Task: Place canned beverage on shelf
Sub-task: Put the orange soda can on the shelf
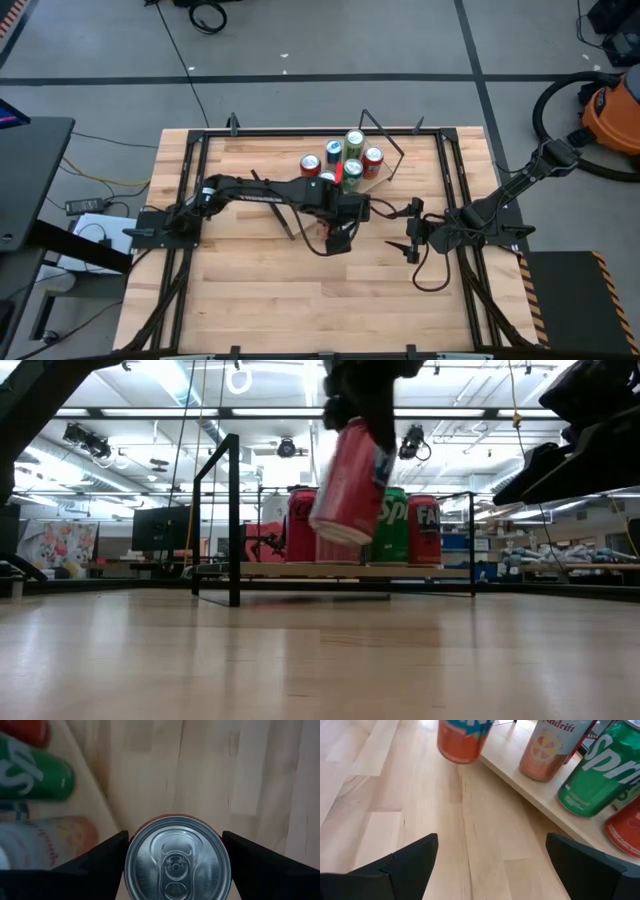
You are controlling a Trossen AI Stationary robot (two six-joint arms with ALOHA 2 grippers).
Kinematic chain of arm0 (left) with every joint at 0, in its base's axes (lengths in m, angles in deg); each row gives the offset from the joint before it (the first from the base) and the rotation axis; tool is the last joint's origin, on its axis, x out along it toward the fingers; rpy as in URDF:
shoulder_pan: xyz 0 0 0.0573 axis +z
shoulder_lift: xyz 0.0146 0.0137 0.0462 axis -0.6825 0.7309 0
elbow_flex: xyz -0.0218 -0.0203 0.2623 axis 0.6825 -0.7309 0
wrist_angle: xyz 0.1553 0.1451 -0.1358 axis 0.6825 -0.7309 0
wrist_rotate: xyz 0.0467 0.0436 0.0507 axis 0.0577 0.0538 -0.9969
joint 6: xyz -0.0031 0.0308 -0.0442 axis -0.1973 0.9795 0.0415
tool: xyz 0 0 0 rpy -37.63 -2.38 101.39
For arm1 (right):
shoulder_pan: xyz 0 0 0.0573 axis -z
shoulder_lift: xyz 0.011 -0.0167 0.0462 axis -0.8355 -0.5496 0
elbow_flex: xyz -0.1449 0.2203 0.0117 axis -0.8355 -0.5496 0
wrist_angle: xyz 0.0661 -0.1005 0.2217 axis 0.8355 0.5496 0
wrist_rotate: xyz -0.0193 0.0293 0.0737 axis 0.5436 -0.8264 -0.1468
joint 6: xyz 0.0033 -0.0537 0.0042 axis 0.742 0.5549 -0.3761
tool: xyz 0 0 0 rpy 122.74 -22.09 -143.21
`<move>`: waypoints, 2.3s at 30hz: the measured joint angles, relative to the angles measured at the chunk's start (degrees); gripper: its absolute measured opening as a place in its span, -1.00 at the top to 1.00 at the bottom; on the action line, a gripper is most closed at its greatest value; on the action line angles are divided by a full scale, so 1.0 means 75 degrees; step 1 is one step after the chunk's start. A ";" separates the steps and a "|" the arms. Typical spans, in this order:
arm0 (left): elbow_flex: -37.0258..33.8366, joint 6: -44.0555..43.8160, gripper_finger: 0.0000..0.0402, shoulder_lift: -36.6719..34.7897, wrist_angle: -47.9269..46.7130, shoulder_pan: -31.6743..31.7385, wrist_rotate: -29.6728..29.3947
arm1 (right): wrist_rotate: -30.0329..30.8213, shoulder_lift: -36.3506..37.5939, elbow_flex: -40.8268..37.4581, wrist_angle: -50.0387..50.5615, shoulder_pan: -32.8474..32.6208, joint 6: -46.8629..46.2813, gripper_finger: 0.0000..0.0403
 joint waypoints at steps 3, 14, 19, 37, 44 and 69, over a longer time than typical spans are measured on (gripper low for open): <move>0.0170 -0.0131 -0.52 -0.0027 -0.0243 -0.0003 -0.0090 | -0.0060 0.0000 0.0000 -0.0014 0.0000 0.0001 -0.89; 0.0174 -0.0200 -0.52 -0.0632 -0.1574 0.0098 -0.0650 | 0.0011 -0.0067 -0.0096 -0.0007 0.0000 -0.0023 -0.89; 0.0171 -0.0161 -0.53 -0.0874 -0.1779 0.0299 -0.1013 | 0.0014 -0.0067 -0.0331 -0.0331 0.0075 -0.0012 -0.89; 0.0116 0.0287 -0.53 -0.1005 -0.2417 0.0948 -0.1280 | -0.0191 -0.0064 -0.0349 -0.0353 0.0070 -0.0072 -0.89; -0.1187 0.0297 -0.53 -0.1593 -0.2284 0.0947 -0.1362 | -0.0232 -0.0064 -0.0613 -0.0533 0.0070 -0.0252 -0.90; -0.7911 0.1181 -0.53 -0.5584 0.3691 0.1538 -0.0949 | -0.0156 -0.0070 -0.0632 -0.1356 0.0073 0.0277 -0.89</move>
